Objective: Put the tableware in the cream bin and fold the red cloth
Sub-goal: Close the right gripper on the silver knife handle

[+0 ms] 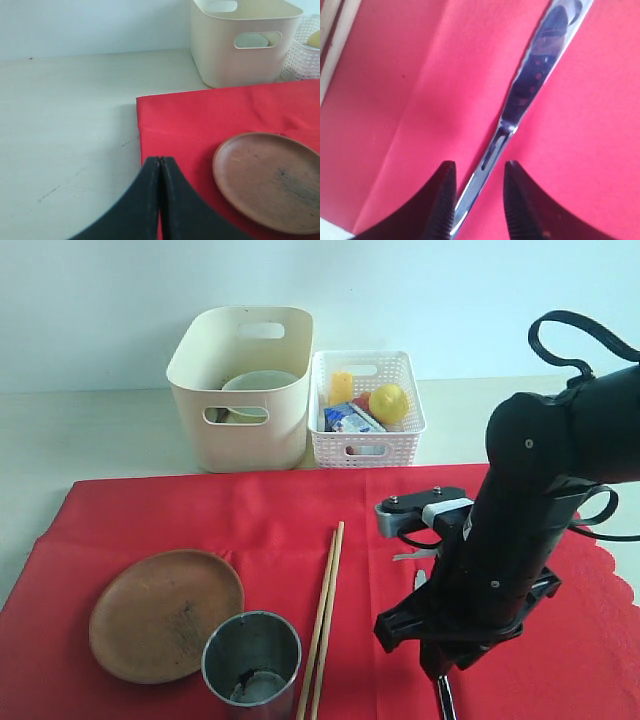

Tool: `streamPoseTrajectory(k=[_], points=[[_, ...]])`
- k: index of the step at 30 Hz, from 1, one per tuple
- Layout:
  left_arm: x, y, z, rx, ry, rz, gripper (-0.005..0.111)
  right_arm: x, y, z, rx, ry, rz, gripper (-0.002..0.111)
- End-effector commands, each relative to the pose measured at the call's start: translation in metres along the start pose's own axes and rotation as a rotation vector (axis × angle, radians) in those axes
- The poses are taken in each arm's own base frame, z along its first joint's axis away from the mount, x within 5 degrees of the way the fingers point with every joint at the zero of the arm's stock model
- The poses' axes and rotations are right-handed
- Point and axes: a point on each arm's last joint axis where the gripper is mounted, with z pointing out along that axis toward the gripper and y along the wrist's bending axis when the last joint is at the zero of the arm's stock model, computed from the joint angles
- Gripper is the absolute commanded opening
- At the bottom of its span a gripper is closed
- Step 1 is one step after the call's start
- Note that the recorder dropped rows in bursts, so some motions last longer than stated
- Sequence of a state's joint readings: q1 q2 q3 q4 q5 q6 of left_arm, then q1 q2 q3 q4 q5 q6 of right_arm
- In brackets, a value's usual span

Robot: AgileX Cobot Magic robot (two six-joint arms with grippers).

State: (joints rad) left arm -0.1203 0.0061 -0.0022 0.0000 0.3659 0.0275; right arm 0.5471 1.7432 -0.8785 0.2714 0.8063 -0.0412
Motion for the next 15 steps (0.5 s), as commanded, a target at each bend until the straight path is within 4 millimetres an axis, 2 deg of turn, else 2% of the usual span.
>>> streamPoseTrajectory(k=[1,4,8,15], points=[[0.000,0.000,0.000,-0.001,-0.015,-0.009,0.000,0.001,0.010,0.004,0.046,-0.017,-0.061,0.032],[0.000,0.000,0.000,-0.001,-0.015,-0.009,0.000,0.006,0.022,0.008,0.110,-0.012,-0.119,0.032],[0.000,0.000,0.000,-0.001,-0.015,-0.009,0.000,0.006,0.021,0.008,0.252,-0.043,-0.115,0.032],[0.000,0.000,0.000,-0.001,-0.015,-0.009,0.000,0.003,0.021,0.007,0.253,-0.068,-0.128,0.032]])
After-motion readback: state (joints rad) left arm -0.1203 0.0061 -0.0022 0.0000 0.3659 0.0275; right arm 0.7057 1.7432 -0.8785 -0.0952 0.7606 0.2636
